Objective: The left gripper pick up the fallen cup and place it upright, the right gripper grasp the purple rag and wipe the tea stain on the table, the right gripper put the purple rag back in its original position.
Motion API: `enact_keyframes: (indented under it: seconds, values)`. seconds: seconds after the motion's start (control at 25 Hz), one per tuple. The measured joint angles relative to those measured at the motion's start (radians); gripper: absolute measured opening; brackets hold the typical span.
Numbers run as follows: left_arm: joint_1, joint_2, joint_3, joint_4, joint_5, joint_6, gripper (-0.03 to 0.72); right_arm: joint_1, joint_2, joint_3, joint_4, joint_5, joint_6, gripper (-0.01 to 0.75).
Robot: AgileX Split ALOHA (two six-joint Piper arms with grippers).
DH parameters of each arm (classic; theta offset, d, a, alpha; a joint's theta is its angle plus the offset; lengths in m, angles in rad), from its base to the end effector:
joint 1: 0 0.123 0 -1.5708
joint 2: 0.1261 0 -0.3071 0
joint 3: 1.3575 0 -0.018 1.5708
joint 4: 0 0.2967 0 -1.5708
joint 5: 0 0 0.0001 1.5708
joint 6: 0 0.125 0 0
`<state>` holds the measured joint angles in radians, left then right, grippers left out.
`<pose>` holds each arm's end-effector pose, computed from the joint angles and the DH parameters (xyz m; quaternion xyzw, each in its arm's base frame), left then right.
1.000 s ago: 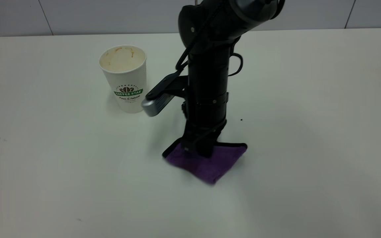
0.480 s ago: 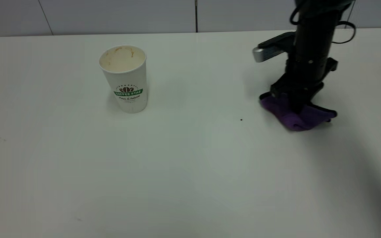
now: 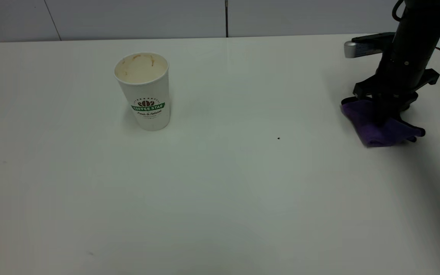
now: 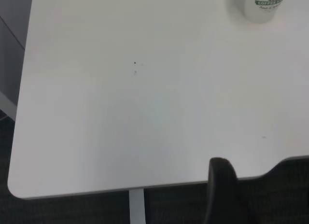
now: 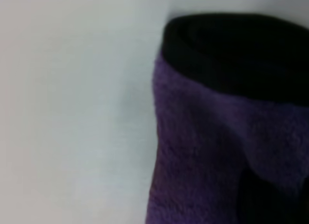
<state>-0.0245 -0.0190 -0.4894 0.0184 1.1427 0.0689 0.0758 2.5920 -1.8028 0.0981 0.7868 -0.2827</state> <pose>0.0369 0.0012 0.2721 0.0399 0.8709 0.0200 0.4894 0.5264 0.0487 -0.0529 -0.1453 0.9879 0.0317 0.0444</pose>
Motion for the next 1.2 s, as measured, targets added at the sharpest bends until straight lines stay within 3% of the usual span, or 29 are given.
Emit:
enact_keyframes:
  seconds: [0.36, 0.48, 0.72, 0.96, 1.2]
  values:
    - [0.0, 0.0, 0.0, 0.0, 0.0, 0.0, 0.449, 0.025, -0.016, -0.002, 0.066, 0.055, -0.078, 0.499]
    - [0.0, 0.0, 0.0, 0.0, 0.0, -0.001, 0.449, 0.026, -0.074, -0.002, 0.066, 0.113, -0.078, 0.567]
    - [0.0, 0.0, 0.0, 0.0, 0.0, -0.001, 0.449, 0.026, -0.265, -0.002, 0.089, 0.228, -0.055, 0.578]
    - [0.0, 0.0, 0.0, 0.0, 0.0, -0.001, 0.449, 0.026, -0.479, -0.002, 0.1, 0.41, 0.003, 0.517]
    - [0.0, 0.0, 0.0, 0.0, 0.0, -0.001, 0.449, 0.035, -0.722, 0.088, 0.1, 0.431, 0.073, 0.501]
